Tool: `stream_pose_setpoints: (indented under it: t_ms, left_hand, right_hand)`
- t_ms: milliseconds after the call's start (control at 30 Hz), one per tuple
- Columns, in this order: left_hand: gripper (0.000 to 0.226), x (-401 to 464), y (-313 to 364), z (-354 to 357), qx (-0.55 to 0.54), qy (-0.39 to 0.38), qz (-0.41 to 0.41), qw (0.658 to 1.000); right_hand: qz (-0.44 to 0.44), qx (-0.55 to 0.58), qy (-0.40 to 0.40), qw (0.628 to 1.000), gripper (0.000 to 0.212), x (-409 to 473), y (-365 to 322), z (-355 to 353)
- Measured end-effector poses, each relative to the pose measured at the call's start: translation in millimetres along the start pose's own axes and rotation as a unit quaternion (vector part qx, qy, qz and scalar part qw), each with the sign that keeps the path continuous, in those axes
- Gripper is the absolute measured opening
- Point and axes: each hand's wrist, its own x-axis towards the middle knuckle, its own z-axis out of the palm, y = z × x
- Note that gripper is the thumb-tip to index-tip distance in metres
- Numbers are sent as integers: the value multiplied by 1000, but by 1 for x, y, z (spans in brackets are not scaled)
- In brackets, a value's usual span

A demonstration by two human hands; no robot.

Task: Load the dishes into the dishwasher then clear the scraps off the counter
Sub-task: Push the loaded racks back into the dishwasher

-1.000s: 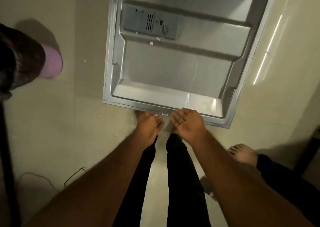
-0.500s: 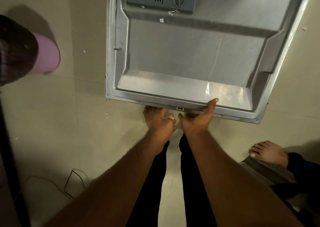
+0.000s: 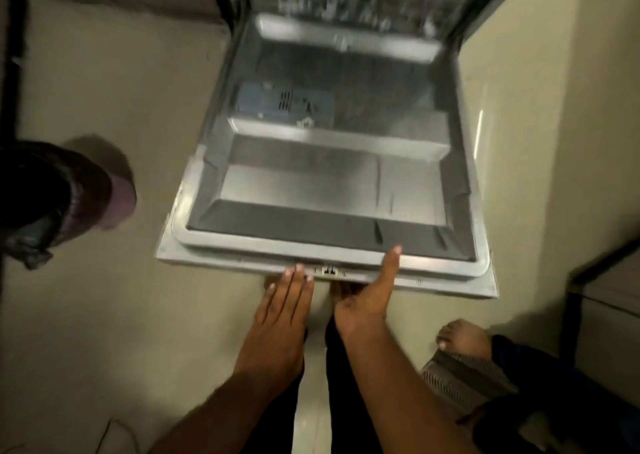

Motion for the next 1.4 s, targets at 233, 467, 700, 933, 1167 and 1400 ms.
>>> stream_pose_setpoints:
  t_ms: [233, 467, 700, 933, 1167, 1400]
  left_hand:
    - [104, 42, 28, -189, 75, 99, 41, 991]
    - [97, 94, 44, -332, 91, 103, -17, 990]
    - [108, 155, 48, -430, 100, 50, -17, 994]
    - [114, 200, 51, -482, 118, 30, -15, 992]
    - [115, 225, 55, -507, 114, 19, -20, 993]
    - [111, 241, 68, -522, 134, 33, -54, 989]
  right_hand:
    - [-98, 7, -65, 993, 61, -155, -79, 80]
    - [-219, -155, -107, 957, 18, -257, -157, 183]
    - [-563, -738, -13, 373, 53, -293, -183, 245]
    - [-495, -833, -27, 247, 93, -291, -203, 289]
    - [-470, -846, -26, 249, 96, -296, -220, 325]
    - [-471, -849, -59, 232, 95, -299, -243, 342]
